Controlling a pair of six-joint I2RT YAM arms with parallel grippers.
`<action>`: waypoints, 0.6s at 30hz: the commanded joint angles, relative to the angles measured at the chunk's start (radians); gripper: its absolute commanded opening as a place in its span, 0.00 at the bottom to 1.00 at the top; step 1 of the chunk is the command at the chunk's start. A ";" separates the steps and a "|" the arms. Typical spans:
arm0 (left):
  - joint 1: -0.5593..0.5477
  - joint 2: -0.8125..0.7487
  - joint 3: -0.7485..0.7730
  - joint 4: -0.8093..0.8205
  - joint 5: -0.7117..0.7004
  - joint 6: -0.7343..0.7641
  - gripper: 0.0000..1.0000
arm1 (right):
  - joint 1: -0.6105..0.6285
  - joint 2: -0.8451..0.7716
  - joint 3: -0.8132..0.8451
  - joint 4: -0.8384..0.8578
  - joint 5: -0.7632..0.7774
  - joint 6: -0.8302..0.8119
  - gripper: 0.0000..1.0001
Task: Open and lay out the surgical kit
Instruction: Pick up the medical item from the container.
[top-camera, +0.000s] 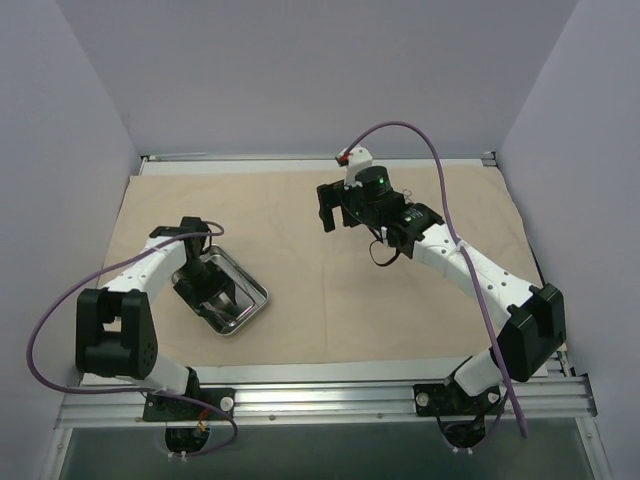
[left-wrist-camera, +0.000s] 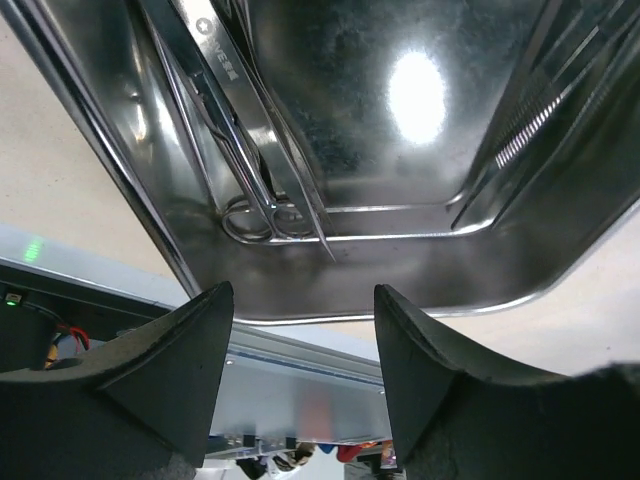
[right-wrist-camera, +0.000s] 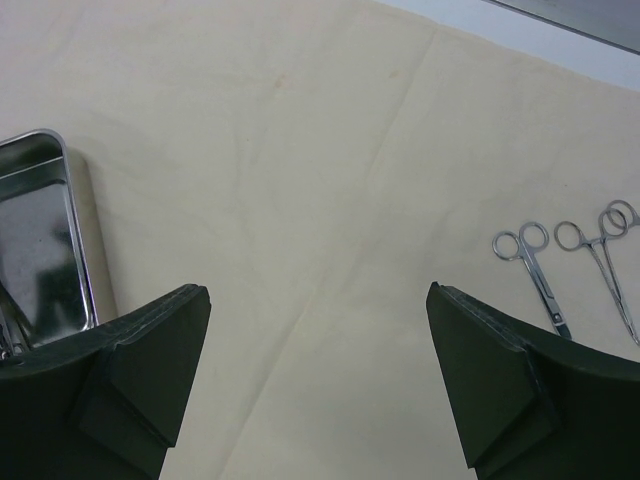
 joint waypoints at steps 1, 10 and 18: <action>0.008 0.032 0.002 0.055 -0.027 -0.095 0.67 | -0.009 -0.050 -0.002 -0.003 -0.005 -0.021 0.95; 0.007 0.124 -0.018 0.134 -0.035 -0.170 0.59 | -0.006 -0.052 -0.021 0.003 -0.035 -0.041 0.95; -0.024 0.201 0.003 0.138 -0.039 -0.198 0.47 | 0.008 -0.050 -0.027 -0.003 -0.020 -0.078 0.96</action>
